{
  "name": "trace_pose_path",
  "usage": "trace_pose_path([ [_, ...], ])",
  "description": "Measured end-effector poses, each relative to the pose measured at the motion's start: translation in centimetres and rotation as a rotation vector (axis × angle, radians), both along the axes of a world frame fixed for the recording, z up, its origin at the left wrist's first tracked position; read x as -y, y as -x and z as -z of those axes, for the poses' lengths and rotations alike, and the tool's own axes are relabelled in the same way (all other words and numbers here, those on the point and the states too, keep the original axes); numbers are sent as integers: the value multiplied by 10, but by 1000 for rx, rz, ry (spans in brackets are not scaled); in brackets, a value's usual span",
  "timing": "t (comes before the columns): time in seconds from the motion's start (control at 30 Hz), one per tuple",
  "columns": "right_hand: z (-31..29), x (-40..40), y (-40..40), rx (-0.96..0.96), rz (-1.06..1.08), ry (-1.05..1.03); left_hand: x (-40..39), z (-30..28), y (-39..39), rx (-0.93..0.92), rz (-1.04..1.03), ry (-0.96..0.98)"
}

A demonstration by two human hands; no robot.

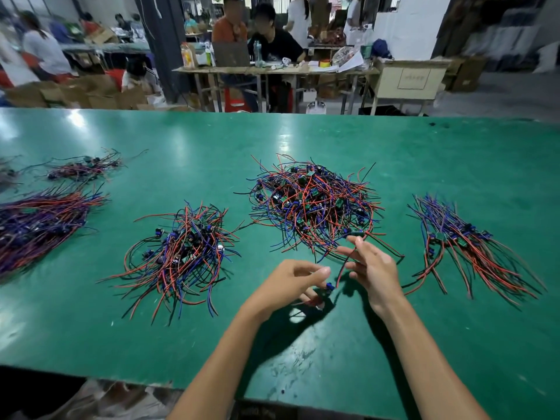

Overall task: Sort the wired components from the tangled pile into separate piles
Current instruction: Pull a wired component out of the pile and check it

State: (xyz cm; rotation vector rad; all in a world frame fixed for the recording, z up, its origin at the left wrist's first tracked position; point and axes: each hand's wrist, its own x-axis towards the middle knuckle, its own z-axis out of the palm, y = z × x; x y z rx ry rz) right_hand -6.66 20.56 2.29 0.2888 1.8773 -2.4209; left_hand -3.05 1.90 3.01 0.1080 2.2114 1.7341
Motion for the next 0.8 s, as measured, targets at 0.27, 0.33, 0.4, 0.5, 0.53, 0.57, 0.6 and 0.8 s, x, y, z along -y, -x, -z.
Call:
trace_pose_path([
  [0.27,5,-9,1,-5,-52,174,-24,6,0,139,80,-198],
  [0.33,8,-9,2,5,-61,169,-25,9,-1,139,53,-250],
  [0.4,7,-8,0,-28,-99,104,-24,11,-2,147,6,-314],
  [0.5,8,-4,-12,-111,-223,-3,-25,17,-3,125,-97,-381],
  [0.53,10,-1,-16,-132,-258,-31,-26,19,-4,118,-140,-407],
  [0.57,12,2,-20,-155,-265,-72,-26,21,-4,107,-179,-429],
  [0.6,14,5,-22,-180,-241,-115,-26,23,-4,95,-204,-446],
  [0.8,19,11,-22,-194,-116,-183,-24,26,-7,32,-224,-448],
])
